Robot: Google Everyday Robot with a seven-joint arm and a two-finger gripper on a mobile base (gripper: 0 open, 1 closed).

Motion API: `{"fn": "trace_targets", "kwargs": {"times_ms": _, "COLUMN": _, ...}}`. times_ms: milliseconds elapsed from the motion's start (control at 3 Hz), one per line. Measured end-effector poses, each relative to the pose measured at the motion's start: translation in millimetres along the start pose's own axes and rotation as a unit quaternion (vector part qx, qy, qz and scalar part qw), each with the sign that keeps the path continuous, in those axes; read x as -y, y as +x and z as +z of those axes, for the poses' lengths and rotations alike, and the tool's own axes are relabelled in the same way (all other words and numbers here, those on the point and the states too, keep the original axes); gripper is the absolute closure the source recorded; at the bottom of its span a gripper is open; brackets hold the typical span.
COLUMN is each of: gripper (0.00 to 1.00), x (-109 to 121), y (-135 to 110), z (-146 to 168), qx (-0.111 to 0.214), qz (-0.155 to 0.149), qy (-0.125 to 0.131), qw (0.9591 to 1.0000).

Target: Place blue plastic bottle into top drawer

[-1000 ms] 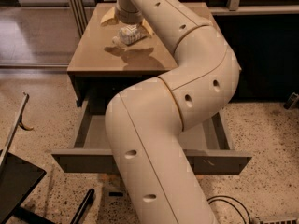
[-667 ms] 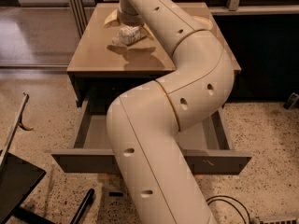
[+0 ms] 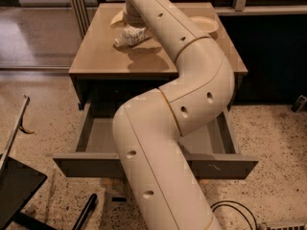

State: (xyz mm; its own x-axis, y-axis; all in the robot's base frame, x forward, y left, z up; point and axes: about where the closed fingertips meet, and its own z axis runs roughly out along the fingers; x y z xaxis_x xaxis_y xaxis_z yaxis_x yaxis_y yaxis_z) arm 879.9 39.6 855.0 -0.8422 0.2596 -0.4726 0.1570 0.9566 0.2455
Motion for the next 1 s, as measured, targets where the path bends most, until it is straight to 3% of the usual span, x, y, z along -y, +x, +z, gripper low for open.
{"fn": "trace_targets", "kwargs": {"times_ms": 1000, "gripper": 0.0, "x": -27, "y": 5, "z": 12, "qx": 0.001, "qz": -0.025, "qy": -0.01, "qw": 0.9996}}
